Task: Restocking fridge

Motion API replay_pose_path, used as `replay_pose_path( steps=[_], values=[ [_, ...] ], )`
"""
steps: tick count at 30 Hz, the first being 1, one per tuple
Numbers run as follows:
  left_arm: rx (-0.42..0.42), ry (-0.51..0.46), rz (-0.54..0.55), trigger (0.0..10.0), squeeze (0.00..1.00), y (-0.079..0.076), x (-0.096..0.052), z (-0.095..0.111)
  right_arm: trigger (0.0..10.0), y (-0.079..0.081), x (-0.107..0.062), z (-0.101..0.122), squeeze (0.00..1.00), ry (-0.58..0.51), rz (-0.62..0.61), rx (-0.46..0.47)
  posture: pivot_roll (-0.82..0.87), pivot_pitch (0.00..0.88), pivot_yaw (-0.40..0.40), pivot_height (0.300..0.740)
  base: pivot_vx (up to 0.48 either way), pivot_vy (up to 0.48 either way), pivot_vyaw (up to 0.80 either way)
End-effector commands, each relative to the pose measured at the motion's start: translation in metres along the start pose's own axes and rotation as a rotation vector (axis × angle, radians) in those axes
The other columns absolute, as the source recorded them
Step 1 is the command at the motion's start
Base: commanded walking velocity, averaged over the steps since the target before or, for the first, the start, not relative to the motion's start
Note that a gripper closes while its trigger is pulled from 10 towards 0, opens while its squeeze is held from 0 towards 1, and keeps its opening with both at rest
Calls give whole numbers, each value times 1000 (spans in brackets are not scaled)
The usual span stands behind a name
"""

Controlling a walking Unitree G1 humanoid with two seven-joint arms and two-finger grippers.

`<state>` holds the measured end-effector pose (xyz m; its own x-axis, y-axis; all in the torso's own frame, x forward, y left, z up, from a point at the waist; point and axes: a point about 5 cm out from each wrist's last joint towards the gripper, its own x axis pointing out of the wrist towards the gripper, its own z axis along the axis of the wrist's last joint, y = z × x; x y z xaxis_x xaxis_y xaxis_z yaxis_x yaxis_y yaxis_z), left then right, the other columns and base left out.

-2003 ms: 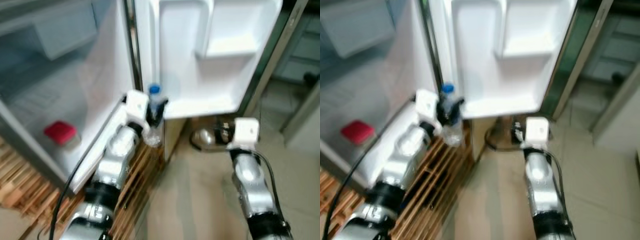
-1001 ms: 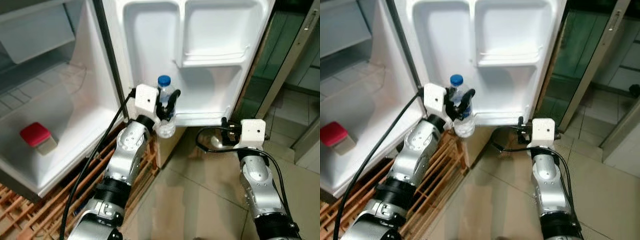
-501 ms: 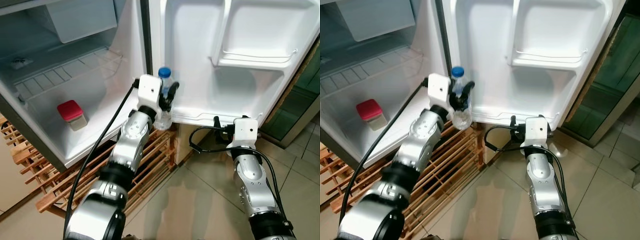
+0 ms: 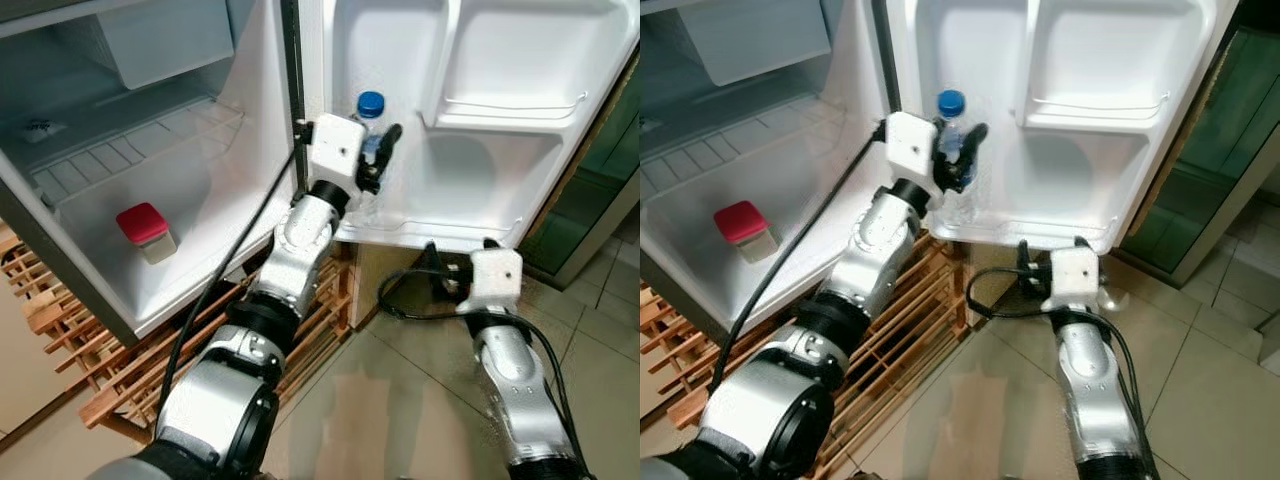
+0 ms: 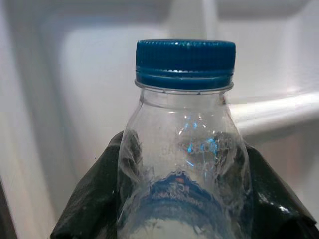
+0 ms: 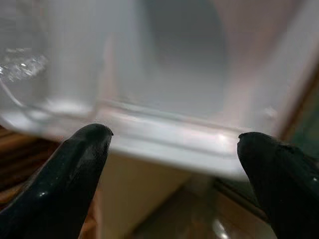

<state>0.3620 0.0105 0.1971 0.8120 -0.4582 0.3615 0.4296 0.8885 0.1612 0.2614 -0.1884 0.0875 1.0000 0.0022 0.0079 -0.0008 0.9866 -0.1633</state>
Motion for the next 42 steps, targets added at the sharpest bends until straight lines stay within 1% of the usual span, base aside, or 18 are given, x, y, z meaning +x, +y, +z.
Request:
replay_pose_path(
  steps=[1,5,8,10,14,15,18,19,21,22,23,24,27,31,33,34,35,42],
  values=[
    [-10,-50,-20,10000,0,-26,7,9,10000,-7,-3,7,16,-12,-6,-9,-390,0,20,740,0,0,0],
    [41,-57,17,10000,0,-32,7,7,10000,-13,-15,9,16,5,-10,-29,-429,7,8,740,0,0,0],
    [42,-56,27,10000,0,-33,9,6,10000,-14,-24,9,16,20,-2,-40,-444,21,1,740,0,0,0],
    [57,-58,58,10000,0,-30,11,7,10000,-13,-33,11,16,31,16,-53,-471,51,-13,740,0,0,0],
    [61,-70,89,10000,0,-24,14,11,10000,-11,-40,12,16,41,31,-60,-480,64,-17,740,0,0,0],
    [55,-136,127,10000,0,-17,20,24,10000,-9,-48,14,20,49,44,-53,-493,89,-27,740,0,0,0],
    [72,-198,168,10000,0,-10,24,36,10000,-6,-57,15,20,62,55,-38,-498,107,-31,740,0,0,0],
    [108,-211,186,10000,0,-7,25,38,10000,-5,-63,16,16,78,60,-31,-511,131,-35,740,0,0,0],
    [127,-216,182,10000,0,-8,25,38,10000,-5,-68,16,20,84,61,-29,-521,150,-39,740,0,0,0],
    [154,-207,178,10000,0,-9,24,36,10000,-5,-70,16,16,93,63,-28,-521,150,-39,740,0,0,0],
    [222,-193,169,10000,0,-9,20,29,10000,-4,-81,17,20,111,69,-33,-559,189,-48,740,0,0,0],
    [222,-193,169,10000,0,-9,20,29,10000,-4,-81,17,20,111,69,-33,-559,189,-48,740,0,0,0],
    [308,-148,157,10000,0,-7,13,15,10000,-2,-96,20,16,141,79,-38,-584,220,-66,740,0,0,0],
    [487,-82,170,10000,0,3,0,-5,10000,1,-111,21,16,178,104,-44,-595,259,-95,740,0,0,0],
    [515,-76,176,10000,0,5,-2,-8,10000,1,-114,22,20,187,108,-45,-595,262,-98,740,0,0,0],
    [550,-67,186,10000,0,8,-4,-11,10000,1,-116,22,20,194,109,-45,-595,271,-107,740,0,0,0],
    [634,-46,201,10000,0,14,-9,-18,10000,0,-119,23,16,211,109,-47,-601,283,-117,740,0,0,0],
    [732,-57,248,10000,0,27,-11,-18,10000,-3,-126,27,20,233,104,-54,-608,299,-124,740,0,0,0]
  ],
)
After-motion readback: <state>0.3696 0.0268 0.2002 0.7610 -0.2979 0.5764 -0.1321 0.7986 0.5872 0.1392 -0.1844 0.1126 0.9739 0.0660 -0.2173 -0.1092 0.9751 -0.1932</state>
